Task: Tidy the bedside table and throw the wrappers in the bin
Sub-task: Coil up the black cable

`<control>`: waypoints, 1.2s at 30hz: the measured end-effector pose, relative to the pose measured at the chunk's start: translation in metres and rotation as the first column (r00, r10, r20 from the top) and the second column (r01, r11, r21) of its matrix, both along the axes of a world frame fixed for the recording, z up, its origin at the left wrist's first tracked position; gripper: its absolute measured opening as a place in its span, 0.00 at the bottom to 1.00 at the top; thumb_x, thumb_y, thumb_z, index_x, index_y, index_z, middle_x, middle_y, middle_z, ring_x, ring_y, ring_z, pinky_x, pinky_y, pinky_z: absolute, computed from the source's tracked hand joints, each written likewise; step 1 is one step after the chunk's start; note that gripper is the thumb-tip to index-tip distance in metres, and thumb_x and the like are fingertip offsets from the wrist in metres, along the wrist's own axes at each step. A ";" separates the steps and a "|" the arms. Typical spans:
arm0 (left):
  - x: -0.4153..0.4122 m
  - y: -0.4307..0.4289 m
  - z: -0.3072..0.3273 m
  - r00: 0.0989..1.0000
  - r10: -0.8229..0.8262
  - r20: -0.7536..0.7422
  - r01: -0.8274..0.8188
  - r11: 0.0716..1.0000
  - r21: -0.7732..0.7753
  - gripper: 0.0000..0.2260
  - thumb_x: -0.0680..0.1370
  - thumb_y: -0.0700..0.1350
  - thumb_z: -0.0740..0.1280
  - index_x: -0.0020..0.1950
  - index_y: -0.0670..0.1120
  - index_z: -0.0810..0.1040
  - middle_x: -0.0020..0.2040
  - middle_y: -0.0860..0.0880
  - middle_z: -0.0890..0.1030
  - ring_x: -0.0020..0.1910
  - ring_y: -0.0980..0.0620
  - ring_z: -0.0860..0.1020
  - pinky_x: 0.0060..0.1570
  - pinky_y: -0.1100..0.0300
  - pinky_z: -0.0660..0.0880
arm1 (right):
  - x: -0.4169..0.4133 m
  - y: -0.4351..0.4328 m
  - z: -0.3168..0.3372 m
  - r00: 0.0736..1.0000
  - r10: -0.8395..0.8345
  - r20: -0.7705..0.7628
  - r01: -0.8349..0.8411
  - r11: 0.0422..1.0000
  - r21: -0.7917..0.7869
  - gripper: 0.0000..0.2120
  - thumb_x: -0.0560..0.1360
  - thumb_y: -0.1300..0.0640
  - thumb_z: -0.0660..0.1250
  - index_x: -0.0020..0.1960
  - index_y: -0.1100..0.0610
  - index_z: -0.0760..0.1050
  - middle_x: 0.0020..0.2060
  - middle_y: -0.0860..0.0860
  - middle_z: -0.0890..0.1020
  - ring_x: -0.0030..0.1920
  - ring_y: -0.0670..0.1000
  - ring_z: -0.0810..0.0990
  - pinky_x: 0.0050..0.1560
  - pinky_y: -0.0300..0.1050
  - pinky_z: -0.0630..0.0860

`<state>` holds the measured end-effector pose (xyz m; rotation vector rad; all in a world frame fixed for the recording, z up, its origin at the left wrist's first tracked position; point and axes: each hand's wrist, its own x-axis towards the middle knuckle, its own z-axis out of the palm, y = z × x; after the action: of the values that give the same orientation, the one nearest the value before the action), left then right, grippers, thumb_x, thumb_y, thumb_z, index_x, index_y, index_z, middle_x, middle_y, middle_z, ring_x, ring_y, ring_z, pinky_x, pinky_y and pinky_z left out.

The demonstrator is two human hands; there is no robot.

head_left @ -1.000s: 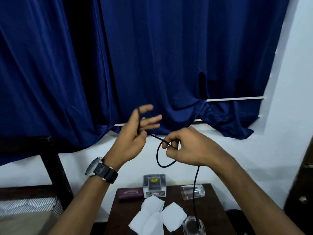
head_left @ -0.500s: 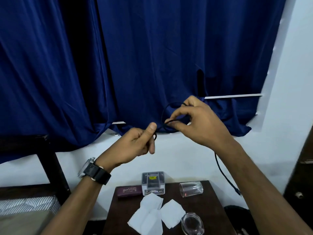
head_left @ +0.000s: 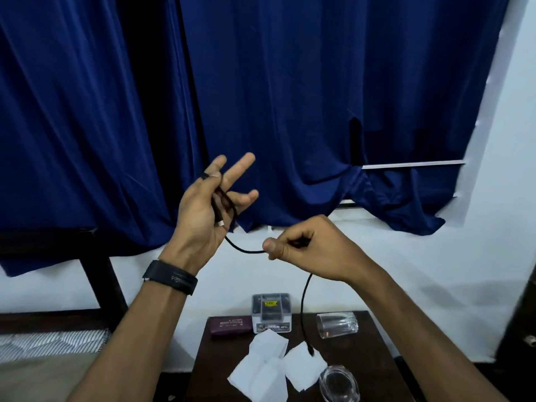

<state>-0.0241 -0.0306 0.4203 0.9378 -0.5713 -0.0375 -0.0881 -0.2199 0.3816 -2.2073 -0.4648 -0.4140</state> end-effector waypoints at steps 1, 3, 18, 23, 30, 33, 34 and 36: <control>0.003 0.002 -0.002 0.997 0.074 0.034 -0.077 0.994 0.083 0.14 0.89 0.43 0.51 0.73 0.44 0.68 0.64 0.46 0.85 0.28 0.53 0.82 0.45 0.55 0.84 | -0.002 -0.001 0.002 1.000 0.024 0.003 -0.024 0.999 0.041 0.18 0.72 0.36 0.72 0.38 0.51 0.86 0.30 0.53 0.82 0.32 0.44 0.77 0.37 0.41 0.72; 0.009 0.007 -0.007 0.982 0.154 0.108 -0.176 0.957 0.232 0.15 0.89 0.44 0.51 0.74 0.46 0.68 0.63 0.47 0.86 0.38 0.50 0.87 0.48 0.54 0.84 | -0.007 -0.007 0.007 0.998 0.058 0.037 -0.063 0.989 0.137 0.08 0.74 0.49 0.76 0.38 0.50 0.86 0.33 0.46 0.86 0.37 0.40 0.82 0.42 0.34 0.75; -0.015 -0.011 -0.025 0.973 -0.175 0.148 0.039 0.765 0.643 0.30 0.82 0.62 0.51 0.45 0.42 0.83 0.33 0.40 0.85 0.15 0.57 0.59 0.19 0.65 0.62 | -0.004 -0.020 0.035 0.816 -0.399 0.418 0.210 0.878 0.430 0.09 0.74 0.53 0.77 0.40 0.40 0.82 0.34 0.49 0.86 0.38 0.53 0.84 0.43 0.49 0.81; -0.016 -0.014 -0.022 0.935 -0.353 -0.042 0.338 0.844 0.416 0.25 0.82 0.56 0.54 0.37 0.46 0.83 0.37 0.39 0.86 0.14 0.58 0.65 0.16 0.64 0.50 | 0.004 -0.023 0.031 0.819 -0.474 0.323 0.277 0.821 0.500 0.06 0.75 0.51 0.76 0.39 0.45 0.84 0.30 0.51 0.83 0.31 0.45 0.76 0.38 0.40 0.76; -0.001 0.001 -0.018 0.763 -0.640 -0.088 0.643 0.766 0.009 0.27 0.88 0.55 0.50 0.78 0.37 0.68 0.35 0.52 0.86 0.31 0.55 0.82 0.33 0.67 0.74 | 0.012 -0.016 0.006 0.989 -0.143 0.023 0.143 0.990 -0.009 0.11 0.81 0.49 0.67 0.54 0.51 0.86 0.33 0.44 0.84 0.37 0.40 0.80 0.45 0.44 0.78; -0.001 -0.004 -0.018 0.901 -0.431 -0.042 0.432 0.902 0.004 0.27 0.87 0.54 0.49 0.72 0.38 0.76 0.54 0.50 0.89 0.54 0.49 0.87 0.61 0.52 0.82 | 0.003 -0.007 -0.001 0.995 -0.053 -0.081 0.036 0.980 -0.194 0.13 0.82 0.47 0.65 0.52 0.54 0.84 0.29 0.51 0.75 0.31 0.42 0.70 0.39 0.49 0.74; 0.000 -0.007 -0.019 0.933 -0.358 -0.024 0.359 0.932 0.047 0.24 0.87 0.52 0.50 0.74 0.39 0.74 0.62 0.48 0.86 0.57 0.48 0.87 0.64 0.50 0.81 | 0.001 -0.005 0.000 0.994 -0.061 -0.088 0.038 0.969 -0.244 0.13 0.82 0.46 0.65 0.48 0.53 0.83 0.29 0.52 0.74 0.31 0.43 0.68 0.38 0.49 0.73; 0.004 -0.009 -0.023 0.988 -0.150 0.028 0.137 0.956 0.260 0.20 0.88 0.50 0.51 0.78 0.44 0.65 0.65 0.48 0.85 0.58 0.46 0.86 0.60 0.53 0.81 | -0.002 -0.005 0.002 0.994 -0.091 -0.059 0.071 0.957 -0.281 0.14 0.81 0.45 0.66 0.43 0.52 0.81 0.28 0.49 0.75 0.30 0.44 0.68 0.36 0.46 0.70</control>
<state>-0.0202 -0.0393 0.3976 1.1507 -0.6889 -0.2254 -0.0902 -0.2247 0.3835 -2.5126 -0.4148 -0.3273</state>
